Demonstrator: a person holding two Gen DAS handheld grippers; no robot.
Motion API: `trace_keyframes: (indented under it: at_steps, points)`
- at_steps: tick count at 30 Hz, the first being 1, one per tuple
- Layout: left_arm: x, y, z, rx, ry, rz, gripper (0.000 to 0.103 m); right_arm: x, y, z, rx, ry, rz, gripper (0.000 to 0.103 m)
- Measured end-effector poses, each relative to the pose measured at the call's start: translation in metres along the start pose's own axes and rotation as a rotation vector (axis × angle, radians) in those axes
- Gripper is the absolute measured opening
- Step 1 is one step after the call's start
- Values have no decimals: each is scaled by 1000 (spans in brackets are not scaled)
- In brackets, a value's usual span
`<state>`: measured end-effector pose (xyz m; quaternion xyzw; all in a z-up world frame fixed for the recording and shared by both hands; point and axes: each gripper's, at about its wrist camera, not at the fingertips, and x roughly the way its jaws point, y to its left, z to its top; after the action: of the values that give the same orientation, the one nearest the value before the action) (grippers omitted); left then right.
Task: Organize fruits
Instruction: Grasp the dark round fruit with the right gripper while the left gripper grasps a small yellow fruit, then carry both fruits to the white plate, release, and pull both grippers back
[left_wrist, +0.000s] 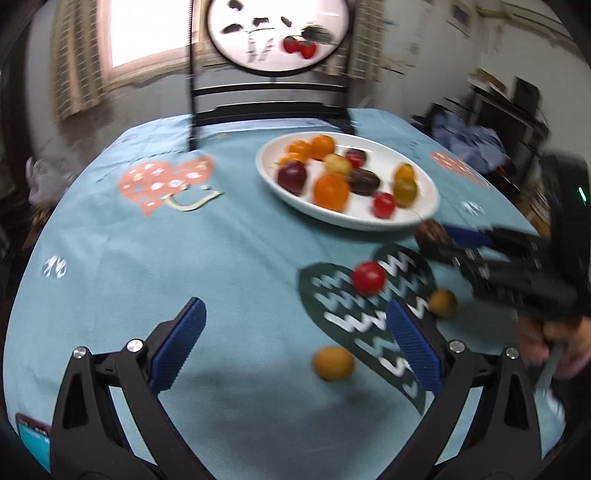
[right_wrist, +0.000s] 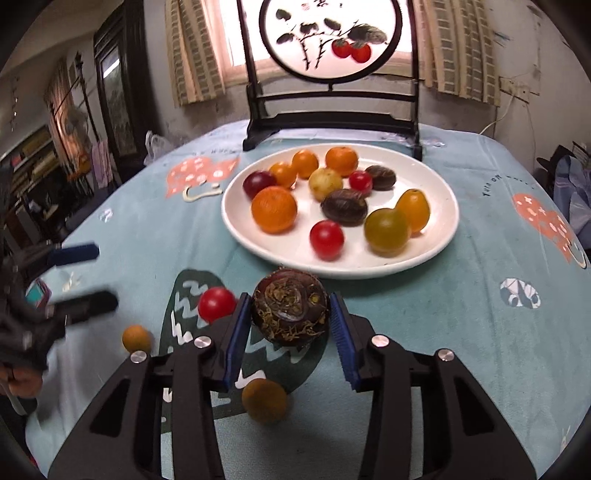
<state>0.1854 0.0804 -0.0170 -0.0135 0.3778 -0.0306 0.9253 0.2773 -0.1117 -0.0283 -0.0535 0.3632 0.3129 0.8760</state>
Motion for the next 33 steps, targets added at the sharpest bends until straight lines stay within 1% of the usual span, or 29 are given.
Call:
trace_keyframes:
  at_steps: [3, 4, 5, 6, 8, 14, 20, 23, 27, 33]
  points:
    - [3, -18, -10, 92, 21, -15, 87, 3, -4, 0, 16, 15, -11, 43]
    - [6, -23, -15, 117, 45, -36, 79, 4, -4, -1, 17, 20, -13, 43]
    - [9, -27, -18, 130, 66, -53, 71, 5, -4, -1, 17, 23, -14, 43]
    - [12, -29, -20, 137, 79, -60, 67, 5, -3, -1, 16, 25, -14, 43]
    - [18, -30, -24, 143, 107, -70, 56, 4, -2, -1, 12, 24, -13, 43]
    - [27, -27, -25, 123, 145, -74, 42, 6, -3, -2, 11, 34, -14, 43]
    - [30, -24, -24, 117, 158, -58, 37, 5, -3, -2, 15, 33, -15, 43]
    - [33, -22, -24, 111, 168, -41, 29, 5, -4, -2, 18, 33, -16, 43]
    - [31, -22, -24, 108, 165, -47, 28, 5, -4, -2, 17, 32, -18, 43]
    - [27, -29, -26, 130, 150, -49, 28, 4, -5, 0, 19, 26, -15, 43]
